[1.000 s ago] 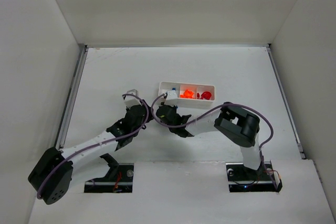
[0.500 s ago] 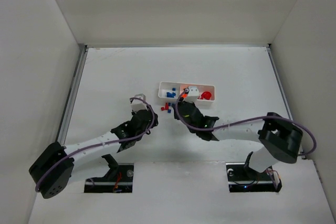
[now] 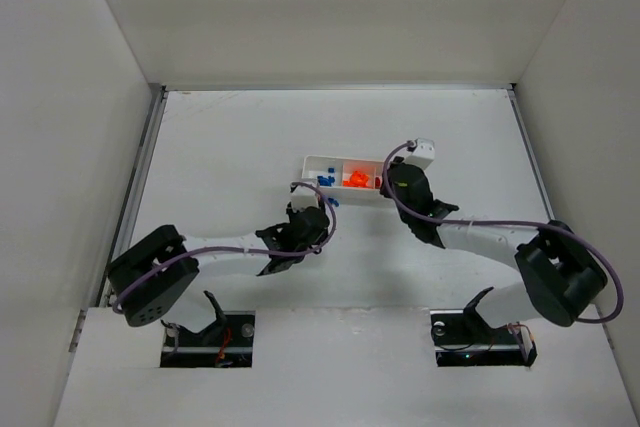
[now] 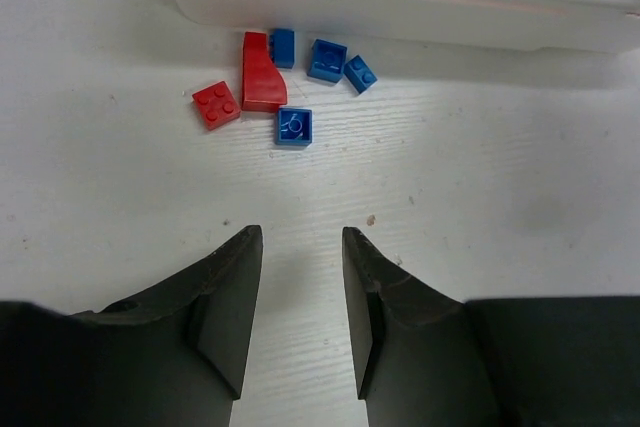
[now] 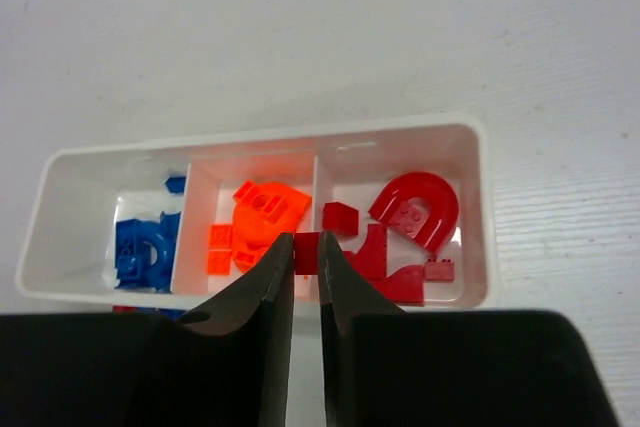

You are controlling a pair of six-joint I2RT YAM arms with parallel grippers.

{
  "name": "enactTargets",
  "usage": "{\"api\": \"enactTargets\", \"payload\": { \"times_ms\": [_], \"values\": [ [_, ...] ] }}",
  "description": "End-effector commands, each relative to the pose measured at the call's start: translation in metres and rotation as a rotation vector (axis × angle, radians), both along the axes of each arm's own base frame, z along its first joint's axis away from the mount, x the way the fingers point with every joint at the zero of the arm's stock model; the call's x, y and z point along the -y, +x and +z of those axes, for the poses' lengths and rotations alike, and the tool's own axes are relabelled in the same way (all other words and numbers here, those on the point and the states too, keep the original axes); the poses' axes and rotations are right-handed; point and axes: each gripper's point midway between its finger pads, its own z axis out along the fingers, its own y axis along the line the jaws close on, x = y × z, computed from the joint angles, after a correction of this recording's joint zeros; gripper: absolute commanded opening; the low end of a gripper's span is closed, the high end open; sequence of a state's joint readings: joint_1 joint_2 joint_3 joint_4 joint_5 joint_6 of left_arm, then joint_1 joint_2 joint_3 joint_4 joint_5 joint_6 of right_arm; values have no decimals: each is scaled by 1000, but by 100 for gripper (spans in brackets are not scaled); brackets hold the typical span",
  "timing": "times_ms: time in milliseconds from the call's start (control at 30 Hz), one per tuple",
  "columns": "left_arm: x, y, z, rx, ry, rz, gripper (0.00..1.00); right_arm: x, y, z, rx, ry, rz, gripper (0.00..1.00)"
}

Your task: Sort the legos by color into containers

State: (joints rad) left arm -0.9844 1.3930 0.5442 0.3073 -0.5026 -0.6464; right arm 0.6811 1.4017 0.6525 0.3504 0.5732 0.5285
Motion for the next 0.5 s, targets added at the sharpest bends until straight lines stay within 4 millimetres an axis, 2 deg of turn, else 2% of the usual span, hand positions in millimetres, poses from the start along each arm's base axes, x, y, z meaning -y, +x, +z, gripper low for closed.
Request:
{"api": "enactTargets", "payload": {
  "times_ms": [0, 167, 233, 467],
  "values": [
    [8, 14, 8, 37, 9, 16, 36, 6, 8, 4, 17, 5, 7, 18],
    [10, 19, -10, 15, 50, 20, 37, 9, 17, -2, 8, 2, 2, 40],
    [9, 22, -13, 12, 60, 26, 37, 8, 16, 0, 15, 6, 5, 46],
    [11, 35, -21, 22, 114, 40, 37, 14, 6, 9, 44, 27, 8, 47]
  ]
}}
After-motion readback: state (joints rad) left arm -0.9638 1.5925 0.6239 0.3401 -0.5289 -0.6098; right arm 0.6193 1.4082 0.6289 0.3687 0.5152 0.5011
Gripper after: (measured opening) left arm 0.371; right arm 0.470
